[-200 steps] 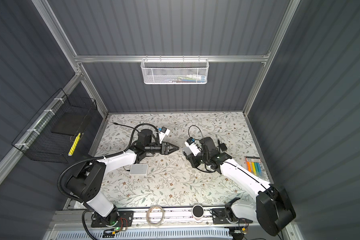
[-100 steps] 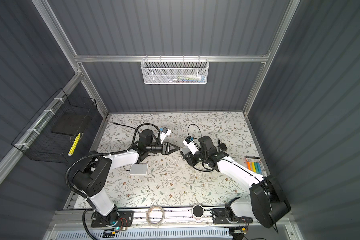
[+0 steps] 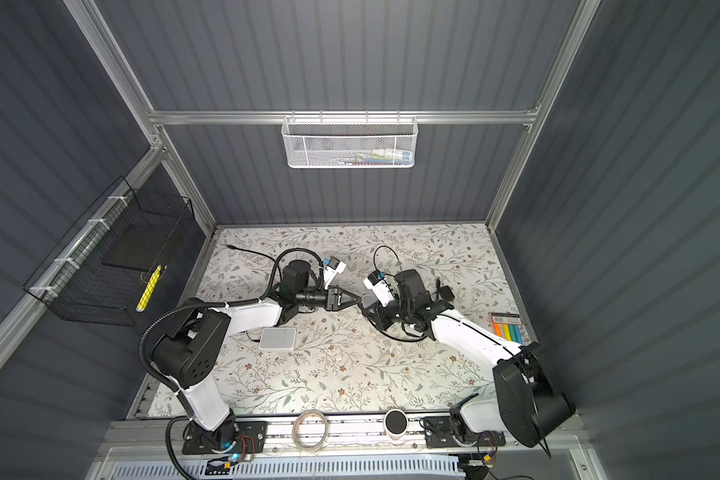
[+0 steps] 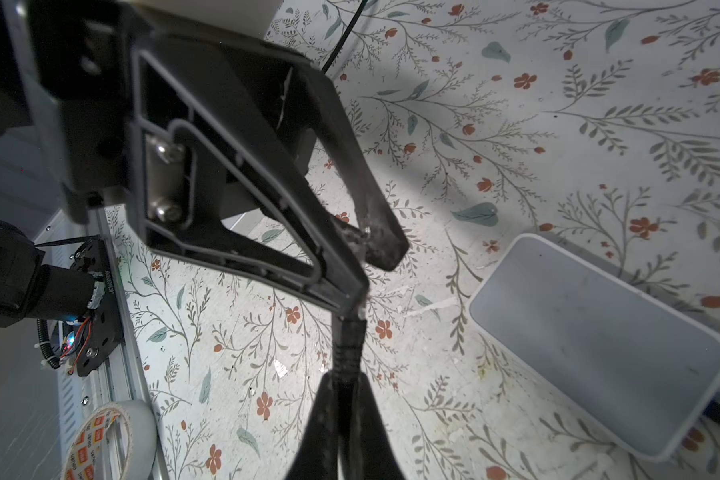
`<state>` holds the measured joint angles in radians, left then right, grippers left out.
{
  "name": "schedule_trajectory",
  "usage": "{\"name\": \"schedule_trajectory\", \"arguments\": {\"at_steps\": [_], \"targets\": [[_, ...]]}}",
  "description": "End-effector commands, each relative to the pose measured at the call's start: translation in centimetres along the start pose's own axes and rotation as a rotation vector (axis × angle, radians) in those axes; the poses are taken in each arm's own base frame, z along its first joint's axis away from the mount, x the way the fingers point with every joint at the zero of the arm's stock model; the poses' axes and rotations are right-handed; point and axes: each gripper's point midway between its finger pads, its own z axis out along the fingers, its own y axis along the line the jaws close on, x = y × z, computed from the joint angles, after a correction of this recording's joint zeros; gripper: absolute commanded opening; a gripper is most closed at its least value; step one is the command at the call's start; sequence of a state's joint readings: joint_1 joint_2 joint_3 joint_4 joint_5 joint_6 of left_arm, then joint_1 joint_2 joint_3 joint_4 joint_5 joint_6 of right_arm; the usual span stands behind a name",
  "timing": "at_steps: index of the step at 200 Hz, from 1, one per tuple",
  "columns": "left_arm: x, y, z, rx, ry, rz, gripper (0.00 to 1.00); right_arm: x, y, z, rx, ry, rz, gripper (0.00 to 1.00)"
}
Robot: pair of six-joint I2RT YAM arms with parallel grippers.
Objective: Insert the plug into the switch port
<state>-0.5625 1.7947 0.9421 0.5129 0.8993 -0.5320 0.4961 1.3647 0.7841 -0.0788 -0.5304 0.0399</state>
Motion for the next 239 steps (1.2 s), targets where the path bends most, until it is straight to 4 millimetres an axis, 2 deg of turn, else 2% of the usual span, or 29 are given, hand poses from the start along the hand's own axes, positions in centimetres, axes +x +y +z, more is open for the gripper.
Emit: {"name": "schedule_trajectory", "arguments": {"at_steps": [1, 47, 68, 83, 105, 128, 157, 187, 214, 239], "targets": [[0.0, -0.4, 0.3, 0.018, 0.023, 0.022, 0.25, -2.0, 0.5, -0.4, -0.017, -0.043, -0.021, 0.0], [-0.2, -0.7, 0.2, 0.018, 0.024, 0.032, 0.16, -1.6, 0.3, 0.1, -0.019, -0.03, -0.001, 0.0], [-0.3, -0.7, 0.2, 0.023, 0.023, 0.03, 0.08, -1.5, 0.1, 0.1, -0.005, -0.027, 0.004, 0.0], [-0.5, -0.9, 0.2, 0.027, 0.016, 0.027, 0.0, -1.5, -0.6, 0.0, 0.035, -0.02, 0.004, 0.1], [-0.8, -1.0, 0.2, 0.024, 0.004, 0.021, 0.0, -1.3, -2.1, -0.5, 0.138, 0.011, -0.003, 0.19], [-1.2, -0.7, 0.1, -0.011, -0.003, 0.002, 0.0, -1.5, -3.6, -2.3, 0.273, 0.017, -0.044, 0.24], [-1.6, 0.0, 0.2, -0.053, -0.006, -0.049, 0.0, -1.8, -3.2, -3.8, 0.312, -0.007, -0.097, 0.29], [-2.1, 0.8, 0.7, -0.059, -0.012, -0.116, 0.0, -0.9, -2.0, -2.6, 0.279, -0.009, -0.134, 0.32], [-1.9, 0.6, 1.1, -0.035, -0.006, -0.14, 0.0, -0.1, -2.7, -1.0, 0.303, 0.031, -0.12, 0.34], [-1.7, 0.6, 0.9, -0.042, 0.001, -0.145, 0.0, -0.1, -3.1, 0.0, 0.326, 0.055, -0.126, 0.35]]}}
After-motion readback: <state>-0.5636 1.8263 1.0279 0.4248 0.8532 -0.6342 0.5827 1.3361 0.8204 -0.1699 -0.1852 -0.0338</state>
